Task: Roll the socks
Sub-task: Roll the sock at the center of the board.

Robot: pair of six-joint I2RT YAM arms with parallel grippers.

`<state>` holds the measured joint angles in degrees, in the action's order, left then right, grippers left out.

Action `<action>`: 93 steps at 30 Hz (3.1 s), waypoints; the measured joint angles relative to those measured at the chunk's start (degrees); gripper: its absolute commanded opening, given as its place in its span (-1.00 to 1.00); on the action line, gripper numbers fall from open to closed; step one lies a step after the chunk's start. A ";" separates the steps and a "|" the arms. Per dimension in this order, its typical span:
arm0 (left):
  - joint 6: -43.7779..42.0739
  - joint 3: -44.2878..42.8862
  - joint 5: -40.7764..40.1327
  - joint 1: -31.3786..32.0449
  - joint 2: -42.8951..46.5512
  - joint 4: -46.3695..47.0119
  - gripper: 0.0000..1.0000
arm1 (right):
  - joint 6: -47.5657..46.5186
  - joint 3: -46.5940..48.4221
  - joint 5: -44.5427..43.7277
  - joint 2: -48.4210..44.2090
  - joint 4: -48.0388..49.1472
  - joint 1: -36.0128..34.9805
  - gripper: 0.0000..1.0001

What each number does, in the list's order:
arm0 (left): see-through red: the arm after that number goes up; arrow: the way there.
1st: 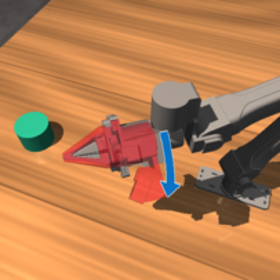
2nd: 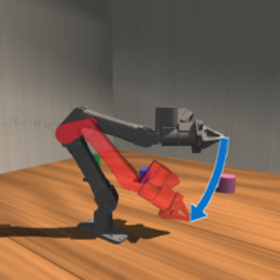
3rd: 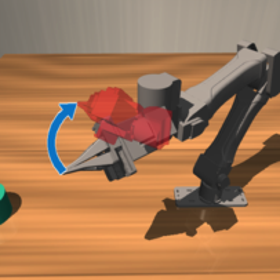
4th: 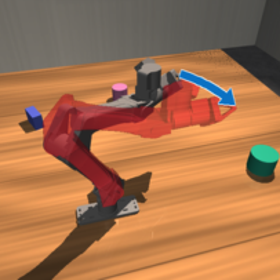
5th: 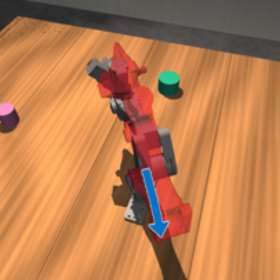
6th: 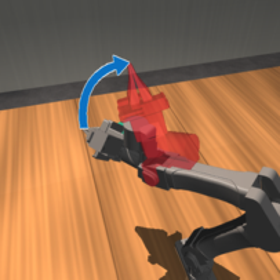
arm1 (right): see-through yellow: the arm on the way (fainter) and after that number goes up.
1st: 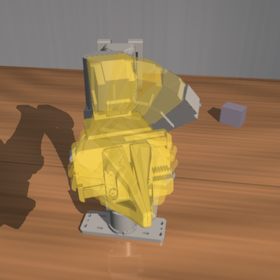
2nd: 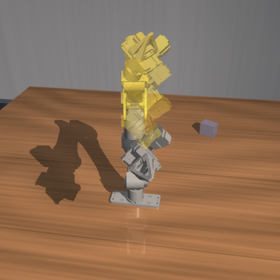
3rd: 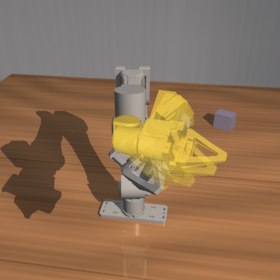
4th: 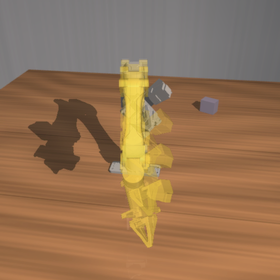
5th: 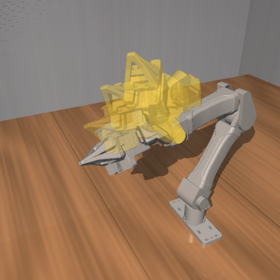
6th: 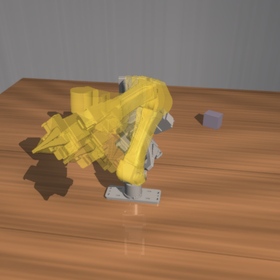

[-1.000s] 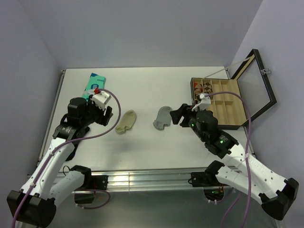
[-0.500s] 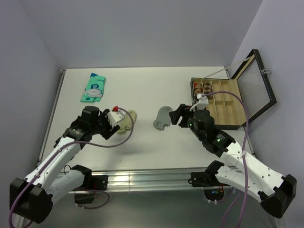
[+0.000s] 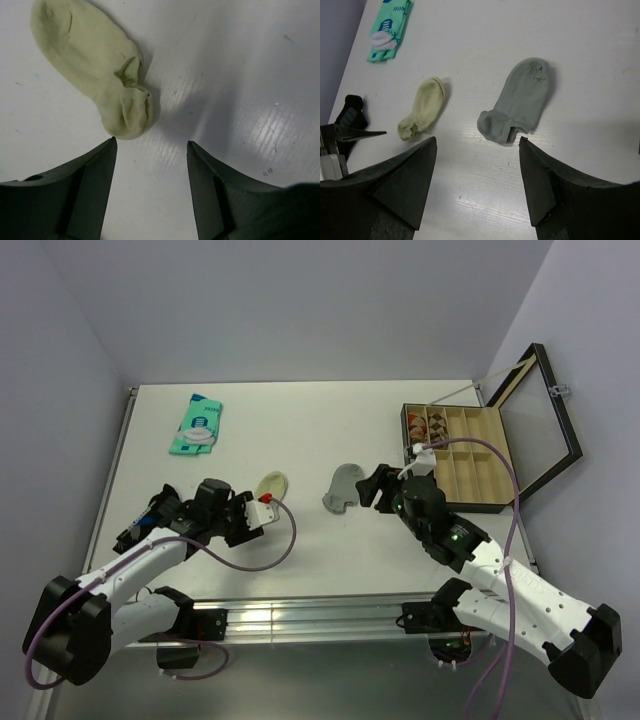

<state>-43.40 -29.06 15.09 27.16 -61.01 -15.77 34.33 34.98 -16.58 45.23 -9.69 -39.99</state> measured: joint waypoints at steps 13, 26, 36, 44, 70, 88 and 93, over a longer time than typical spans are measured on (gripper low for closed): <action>-5.49 1.86 -0.96 0.04 -7.28 9.81 0.13 | 1.05 -1.77 -0.59 0.37 1.92 0.00 0.47; -6.40 -0.63 -1.46 0.04 -15.15 13.20 0.00 | 0.68 -1.79 -1.03 1.84 3.02 0.00 0.47; -6.43 -6.23 -0.83 0.07 -21.24 9.62 -0.74 | -0.17 -2.86 -1.05 2.58 3.37 0.00 0.47; -2.86 -16.90 3.67 0.07 -27.56 -1.99 -0.93 | -2.16 -2.89 -0.07 2.86 4.46 0.00 0.47; 3.37 -55.47 28.35 -3.39 -59.21 -50.58 -0.95 | -10.69 -19.56 16.39 -0.15 27.93 -11.34 0.35; 2.54 -57.66 33.09 -6.36 -68.63 -60.13 -0.93 | -20.39 -2.71 12.44 40.06 40.17 -22.71 0.31; 2.51 -56.96 33.09 -6.56 -68.63 -60.26 -0.92 | -22.84 1.29 12.33 45.79 40.17 -23.52 0.30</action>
<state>-40.88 -86.02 48.18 20.60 -129.64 -76.03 11.49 36.27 -4.25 91.02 30.48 -63.51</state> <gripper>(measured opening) 0.057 0.654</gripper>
